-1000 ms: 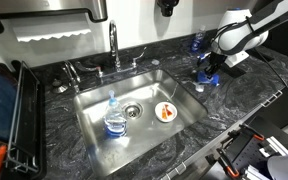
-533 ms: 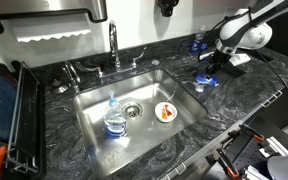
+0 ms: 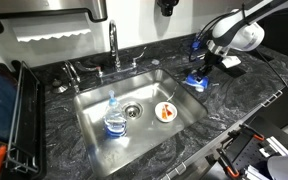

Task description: Clean the counter with the sponge

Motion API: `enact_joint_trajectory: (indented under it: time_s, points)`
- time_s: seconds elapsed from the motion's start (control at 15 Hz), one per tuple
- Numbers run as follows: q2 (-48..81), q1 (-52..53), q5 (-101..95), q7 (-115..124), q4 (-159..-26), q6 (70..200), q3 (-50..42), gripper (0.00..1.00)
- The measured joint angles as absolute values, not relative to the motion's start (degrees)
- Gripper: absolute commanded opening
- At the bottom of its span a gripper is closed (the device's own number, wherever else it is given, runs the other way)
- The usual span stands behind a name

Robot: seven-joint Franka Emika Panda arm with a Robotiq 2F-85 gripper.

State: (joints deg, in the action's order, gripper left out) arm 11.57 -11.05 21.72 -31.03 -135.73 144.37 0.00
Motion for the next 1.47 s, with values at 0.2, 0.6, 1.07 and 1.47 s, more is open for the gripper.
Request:
enact_joint_trajectory:
  time_s: [0.2,0.6,1.07,1.47]
  points:
    - [11.6,-10.6,21.8,-31.0,-135.7,144.4,1.1,0.00]
    - [11.8,-9.1,20.3,-30.4,-135.4,144.4,2.3,0.00]
    - [11.8,-5.5,5.4,-18.1,-134.9,144.4,1.5,0.00]
    - [11.4,-3.1,-4.2,-9.2,-135.3,143.9,-0.2,0.00]
